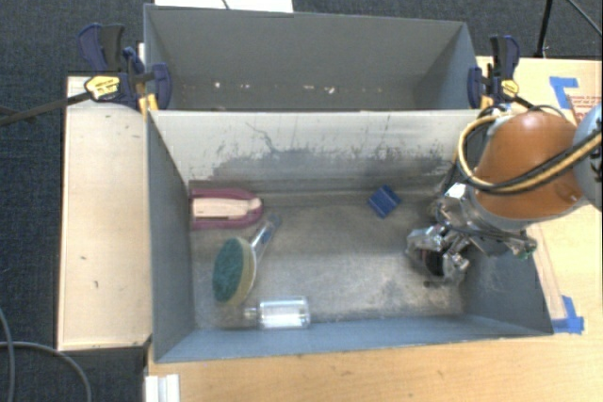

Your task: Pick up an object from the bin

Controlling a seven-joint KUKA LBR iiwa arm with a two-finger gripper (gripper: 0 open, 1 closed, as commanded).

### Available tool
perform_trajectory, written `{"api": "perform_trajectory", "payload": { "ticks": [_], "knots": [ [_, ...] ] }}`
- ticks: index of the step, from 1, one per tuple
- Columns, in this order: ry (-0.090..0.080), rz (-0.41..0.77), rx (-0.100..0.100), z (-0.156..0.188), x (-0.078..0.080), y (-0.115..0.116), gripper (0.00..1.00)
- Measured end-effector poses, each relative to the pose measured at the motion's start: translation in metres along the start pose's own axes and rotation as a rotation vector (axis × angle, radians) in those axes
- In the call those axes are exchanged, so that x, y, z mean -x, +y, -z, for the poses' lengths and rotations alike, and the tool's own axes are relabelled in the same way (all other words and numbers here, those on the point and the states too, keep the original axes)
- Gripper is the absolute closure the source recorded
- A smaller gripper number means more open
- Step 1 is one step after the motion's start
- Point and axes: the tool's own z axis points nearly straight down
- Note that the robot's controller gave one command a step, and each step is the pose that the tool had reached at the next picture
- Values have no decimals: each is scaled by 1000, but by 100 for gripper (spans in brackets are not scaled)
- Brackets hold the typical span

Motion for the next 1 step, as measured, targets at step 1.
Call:
{"api": "perform_trajectory", "payload": {
  "ticks": [1],
  "knots": [
    [-3,-59,-5,58,17,-37,100]
  ]
}}
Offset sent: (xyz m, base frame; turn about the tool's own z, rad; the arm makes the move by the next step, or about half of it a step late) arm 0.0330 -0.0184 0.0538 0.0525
